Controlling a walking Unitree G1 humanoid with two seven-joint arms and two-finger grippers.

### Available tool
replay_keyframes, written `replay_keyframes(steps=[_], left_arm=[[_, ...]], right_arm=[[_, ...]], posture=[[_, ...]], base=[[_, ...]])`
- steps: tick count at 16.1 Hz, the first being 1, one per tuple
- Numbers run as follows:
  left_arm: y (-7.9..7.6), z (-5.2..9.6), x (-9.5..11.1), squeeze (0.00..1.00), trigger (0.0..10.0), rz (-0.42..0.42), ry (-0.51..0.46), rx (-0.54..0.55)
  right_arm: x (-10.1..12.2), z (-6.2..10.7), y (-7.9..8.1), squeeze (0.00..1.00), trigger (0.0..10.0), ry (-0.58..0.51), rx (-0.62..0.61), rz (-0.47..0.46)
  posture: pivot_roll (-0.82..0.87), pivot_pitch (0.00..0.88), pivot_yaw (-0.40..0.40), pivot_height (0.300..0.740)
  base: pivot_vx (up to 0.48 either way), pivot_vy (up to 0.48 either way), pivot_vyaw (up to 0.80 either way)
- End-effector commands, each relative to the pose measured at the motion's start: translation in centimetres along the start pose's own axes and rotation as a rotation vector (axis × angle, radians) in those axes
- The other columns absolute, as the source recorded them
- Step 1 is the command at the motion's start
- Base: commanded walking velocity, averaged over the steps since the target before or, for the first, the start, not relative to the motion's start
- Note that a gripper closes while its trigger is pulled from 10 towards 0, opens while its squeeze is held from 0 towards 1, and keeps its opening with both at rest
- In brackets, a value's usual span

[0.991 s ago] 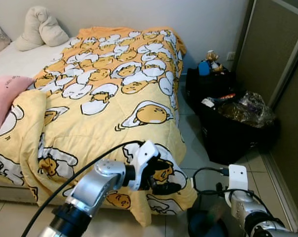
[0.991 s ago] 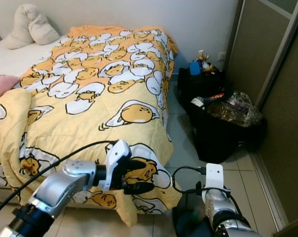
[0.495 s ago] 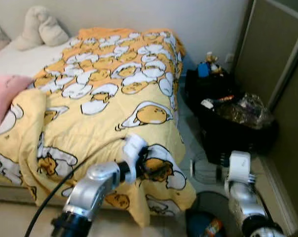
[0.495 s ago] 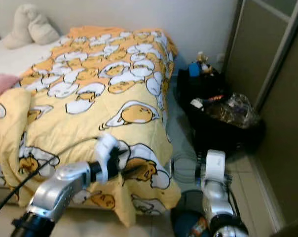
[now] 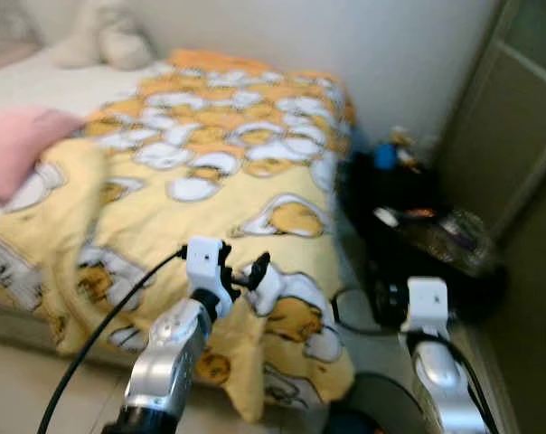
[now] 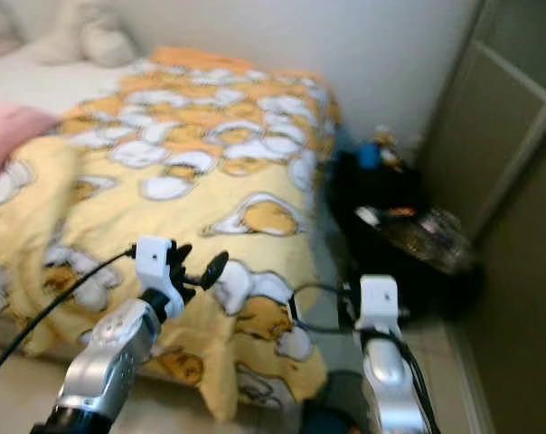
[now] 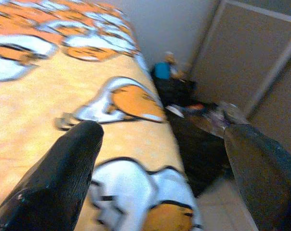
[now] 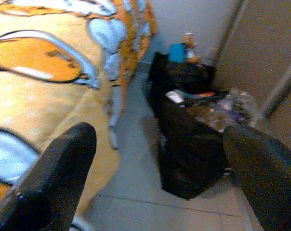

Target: Clean up the room

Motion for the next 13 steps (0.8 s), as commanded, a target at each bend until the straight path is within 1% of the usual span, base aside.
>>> replay_keyframes(steps=[1,2,3,5,8,9,10,12,13], left_arm=[[1.4,0.0,0.1,0.0,10.0,-0.039,0.004,0.037],[2.1,-0.1,0.4,0.0,10.0,-0.064,-0.001,0.054],[2.3,-0.2,0.7,0.0,10.0,-0.068,-0.01,0.058],[2.6,-0.7,1.5,0.0,10.0,-0.09,-0.031,0.056],[2.5,-1.2,1.3,0.0,10.0,-0.124,-0.012,0.033],[2.3,-1.6,1.0,0.0,10.0,-0.14,0.006,0.011],[2.3,-1.7,1.0,0.0,10.0,-0.141,0.008,0.009],[2.0,-2.0,0.7,0.0,10.0,-0.143,0.022,-0.017],[1.9,-2.0,0.6,0.0,10.0,-0.141,0.024,-0.025]], right_arm=[[0.1,-0.1,0.3,0.0,10.0,-0.002,0.006,-0.031],[0.2,0.1,0.5,0.0,10.0,-0.002,0.011,-0.036],[0.3,0.3,0.7,0.0,10.0,-0.001,0.019,-0.044],[-0.1,0.7,0.9,0.0,10.0,0.008,0.024,-0.055],[-0.7,0.9,0.8,0.0,10.0,0.021,0.023,-0.064],[-0.7,0.9,0.7,0.0,10.0,0.012,0.008,-0.057],[-0.6,0.9,0.7,0.0,10.0,0.008,0.006,-0.059],[-0.4,0.8,1.1,0.0,10.0,0.002,0.018,-0.05],[-0.3,0.8,1.2,0.0,10.0,-0.001,0.02,-0.038]], posture=[[0.16,0.0,-0.012,0.74],[0.17,0.0,-0.005,0.74],[0.17,0.0,-0.004,0.74],[0.17,0.0,0.003,0.74],[0.16,0.0,0.009,0.74],[0.15,0.0,0.02,0.74],[0.15,0.0,0.02,0.74],[0.14,0.0,0.03,0.74],[0.14,0.0,0.03,0.74]], base=[[0.0,0.45,0.57],[0.0,0.458,0.55],[0.0,0.461,0.55],[0.0,0.465,0.55],[0.0,0.465,0.55],[0.0,0.461,0.0],[0.0,0.461,0.0],[0.0,0.461,0.0],[0.0,0.461,-0.79]])
Point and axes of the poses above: a point about 5 cm out from each wrist's last joint towards the gripper, its own z axis pointing back from the gripper into the wrist, its own x axis along the axis of the wrist's last joint, y = z × x, the point moved 6 cm from there along -z, pointing out of the wrist towards the gripper, and after that the axes turned 6 degrees about -z, right-handed, at the moved point
